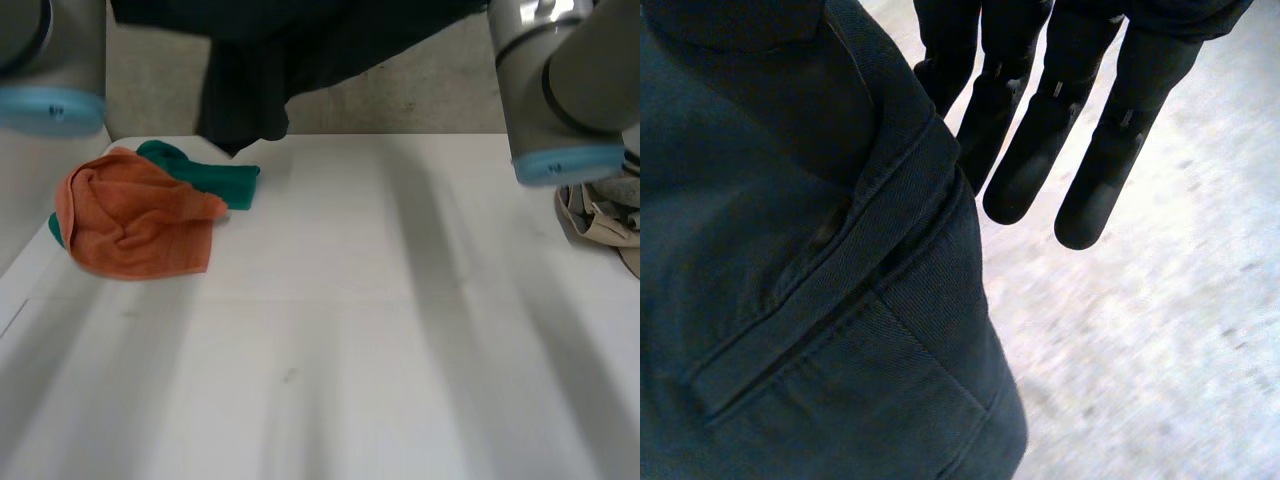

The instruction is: Fold the laundry.

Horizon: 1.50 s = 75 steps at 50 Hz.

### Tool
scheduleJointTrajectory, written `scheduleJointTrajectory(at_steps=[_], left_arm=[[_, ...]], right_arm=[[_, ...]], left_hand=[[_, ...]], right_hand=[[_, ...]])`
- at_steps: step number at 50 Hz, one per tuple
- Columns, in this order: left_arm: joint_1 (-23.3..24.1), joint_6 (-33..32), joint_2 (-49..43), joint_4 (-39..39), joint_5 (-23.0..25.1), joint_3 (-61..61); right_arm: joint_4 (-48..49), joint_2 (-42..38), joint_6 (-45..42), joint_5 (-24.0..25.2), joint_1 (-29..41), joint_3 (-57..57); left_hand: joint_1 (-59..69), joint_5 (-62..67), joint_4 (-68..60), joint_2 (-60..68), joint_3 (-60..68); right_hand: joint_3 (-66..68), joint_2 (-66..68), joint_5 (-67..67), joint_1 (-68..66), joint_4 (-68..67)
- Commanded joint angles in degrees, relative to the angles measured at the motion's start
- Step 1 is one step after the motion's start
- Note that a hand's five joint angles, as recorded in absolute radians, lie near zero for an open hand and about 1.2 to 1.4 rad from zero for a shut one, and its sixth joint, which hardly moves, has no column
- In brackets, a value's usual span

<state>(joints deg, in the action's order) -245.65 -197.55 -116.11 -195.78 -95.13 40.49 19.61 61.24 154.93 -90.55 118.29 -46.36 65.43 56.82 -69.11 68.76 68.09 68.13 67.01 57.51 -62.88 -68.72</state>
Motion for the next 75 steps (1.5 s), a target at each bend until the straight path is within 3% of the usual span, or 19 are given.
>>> scheduleJointTrajectory(at_steps=[1, 7, 12, 13, 14, 18, 24, 29, 34, 40, 58, 64, 67, 71, 72, 75], left_arm=[[-0.7, 2.1, 5.2, 1.1, 2.2, 26.9], [0.1, 1.1, 4.5, -0.1, 9.3, 45.3], [0.2, -1.9, 1.7, 1.4, 11.3, 50.4], [0.2, -2.4, 1.4, 2.4, 11.3, 50.8], [0.2, -3.4, 1.2, 4.8, 11.5, 50.9], [0.3, -6.5, 2.0, 10.8, 10.9, 49.8], [-1.0, -6.9, 6.3, 14.7, 9.3, 48.7], [-2.4, -5.7, 9.1, 15.1, 8.6, 49.0], [-2.6, -3.6, 8.8, 18.2, 7.2, 49.5], [-1.1, -0.7, 7.1, 23.9, 5.8, 49.9], [1.6, -3.8, -3.8, 20.4, 2.9, 46.4], [2.0, -5.1, -6.5, 19.7, 2.3, 44.1], [2.1, -5.4, -6.8, 19.4, 2.0, 43.5], [2.4, -5.6, -6.3, 18.3, 1.7, 43.0], [2.6, -5.7, -5.8, 18.1, 1.7, 42.9], [2.7, -5.8, -4.7, 18.0, 1.7, 42.8]], right_arm=[[-8.9, 3.1, 0.0, 5.2, -0.9, -17.9], [-20.0, 2.4, -1.7, 8.5, -1.0, -32.9], [-24.5, -0.5, -5.2, 7.8, -1.1, -38.8], [-25.0, -0.7, -5.8, 7.6, -1.2, -39.2], [-25.7, -0.8, -6.6, 6.7, -1.3, -39.7], [-26.3, 0.8, -6.2, 5.0, -1.4, -39.2], [-28.9, 6.3, -4.6, 5.8, -1.8, -36.1], [-35.6, 5.9, -6.0, 10.4, -2.0, -30.3], [-42.9, 0.7, -13.3, 15.7, -2.1, -23.2], [-43.5, -4.6, -22.0, 18.3, -2.5, -18.1], [-43.3, -15.8, -30.0, 16.5, -3.3, -10.1], [-43.3, -17.9, -30.4, 16.3, -3.3, -9.6], [-43.4, -18.5, -30.4, 16.2, -3.6, -9.4], [-43.8, -18.8, -30.2, 16.2, -4.3, -8.7], [-43.8, -18.6, -30.0, 16.2, -4.6, -8.6], [-44.0, -18.0, -29.4, 16.2, -5.2, -8.5]], left_hand=[[14.6, 13.2, -10.9, 11.2, 11.9], [14.6, 13.2, -10.9, 11.2, 11.9], [14.6, 13.2, -10.9, 11.2, 11.9], [11.4, 10.0, -7.7, 8.1, 8.8], [-7.3, -8.7, 10.9, -10.6, -9.9], [-46.9, -48.3, 50.6, -50.2, -49.5], [-51.2, -52.6, 54.9, -54.5, -53.8], [-51.0, -52.4, 54.7, -54.3, -53.7], [-47.7, -49.1, 51.3, -51.0, -50.3], [-47.3, -48.7, 51.0, -50.6, -50.0], [-40.8, -42.2, 44.4, -44.1, -43.4], [-28.7, -30.1, 32.4, -32.0, -31.3], [-13.7, -15.1, 17.4, -17.1, -16.4], [14.5, 13.1, -10.8, 11.2, 11.9], [14.6, 13.2, -10.9, 11.2, 11.9], [14.6, 13.2, -10.9, 11.2, 11.9]], right_hand=[[11.9, 13.0, 12.5, -17.1, -11.3], [11.9, 13.0, 12.5, -17.1, -11.3], [7.0, 8.1, 7.6, -12.3, -6.4], [2.5, 3.6, 3.1, -7.7, -1.9], [-6.2, -5.1, -5.6, 1.0, 6.8], [-27.5, -26.3, -26.8, 22.2, 28.0], [-33.7, -32.6, -33.1, 28.5, 34.3], [-37.8, -36.7, -37.1, 32.5, 38.4], [-37.8, -36.7, -37.2, 32.5, 38.4], [-37.8, -36.7, -37.2, 32.5, 38.4], [-41.5, -40.4, -40.9, 36.2, 42.1], [-39.6, -38.5, -39.0, 34.4, 40.2], [-33.4, -32.3, -32.8, 28.2, 34.0], [-3.4, -2.2, -2.7, -1.9, 3.9], [9.9, 11.0, 10.5, -15.1, -9.3], [11.9, 13.0, 12.5, -17.1, -11.3]])
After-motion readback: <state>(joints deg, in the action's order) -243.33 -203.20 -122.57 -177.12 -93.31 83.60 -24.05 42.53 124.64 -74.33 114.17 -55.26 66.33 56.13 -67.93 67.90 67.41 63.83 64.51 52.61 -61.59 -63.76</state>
